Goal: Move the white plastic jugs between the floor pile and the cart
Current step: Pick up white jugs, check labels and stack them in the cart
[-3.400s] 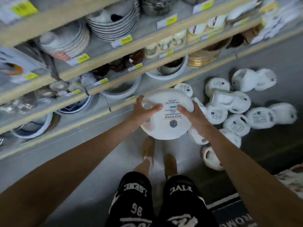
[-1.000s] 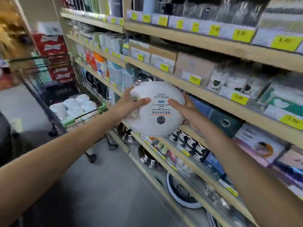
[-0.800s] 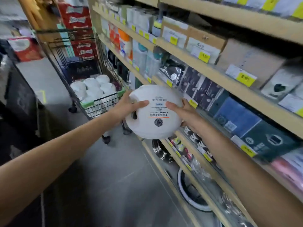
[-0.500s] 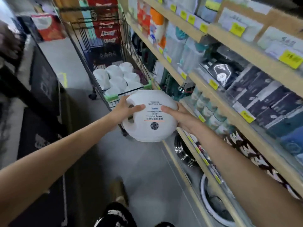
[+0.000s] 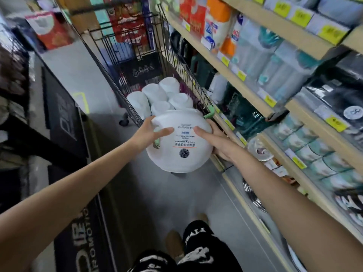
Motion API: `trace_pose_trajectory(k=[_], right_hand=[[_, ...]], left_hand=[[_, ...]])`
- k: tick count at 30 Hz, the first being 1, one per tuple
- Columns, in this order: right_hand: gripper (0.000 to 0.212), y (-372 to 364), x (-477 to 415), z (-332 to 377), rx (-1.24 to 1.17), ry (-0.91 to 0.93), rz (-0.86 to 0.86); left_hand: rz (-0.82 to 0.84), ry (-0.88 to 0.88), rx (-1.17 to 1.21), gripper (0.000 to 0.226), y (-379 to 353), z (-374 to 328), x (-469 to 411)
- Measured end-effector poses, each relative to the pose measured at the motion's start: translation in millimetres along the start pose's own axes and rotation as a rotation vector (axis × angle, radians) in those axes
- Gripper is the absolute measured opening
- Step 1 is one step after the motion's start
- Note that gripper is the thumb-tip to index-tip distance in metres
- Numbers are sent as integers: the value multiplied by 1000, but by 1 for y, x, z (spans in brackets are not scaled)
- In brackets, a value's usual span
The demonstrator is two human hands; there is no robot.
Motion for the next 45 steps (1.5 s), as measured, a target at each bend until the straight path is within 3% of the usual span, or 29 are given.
trace_pose_trajectory(k=[2, 4, 6, 12, 14, 17, 19, 21, 24, 27, 29, 32, 39, 45], right_hand=[[90, -10, -20, 7, 25, -22, 10], [113, -19, -39, 12, 63, -46, 17], [101, -27, -61, 21, 84, -46, 18], [63, -45, -144, 47, 68, -37, -28], [59, -51, -173, 59, 85, -36, -47], [84, -60, -212, 83, 163, -14, -50], [95, -66, -237, 97, 208, 4, -42], [86, -70, -257, 110, 207, 30, -50], [80, -75, -287, 124, 212, 38, -72], [94, -80, -317, 136, 182, 17, -85], [105, -82, -340, 139, 182, -8, -111], [98, -84, -376, 142, 150, -28, -171], [118, -105, -461, 141, 149, -55, -247], [119, -122, -524, 147, 180, 59, -505]], left_hand=[[18, -3, -26, 61, 12, 2, -23], [28, 28, -66, 91, 23, 5, -49], [49, 54, -108, 106, 33, 4, -77], [85, 67, -153, 93, 55, -14, -166], [92, 71, -192, 88, 65, -21, -195], [123, 83, -264, 86, 79, -28, -240], [158, 87, -291, 100, 88, -33, -267], [198, 87, -311, 113, 95, -39, -293], [228, 42, -308, 99, 102, -51, -330], [252, -6, -335, 92, 107, -62, -373], [295, -32, -395, 106, 109, -69, -402], [373, -86, -476, 130, 107, -75, -453], [550, -298, -703, 112, 97, -79, -569], [673, -472, -886, 120, 80, -61, -658]])
Point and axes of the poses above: each hand's wrist, its own x-axis away from the middle knuckle, its own y-axis out of the back of the hand, z = x × y, the point moved 7 cm from there along -x, towards the middle knuckle, and after that the axes turned 9 degrees about -z, right-handed, at the moved point
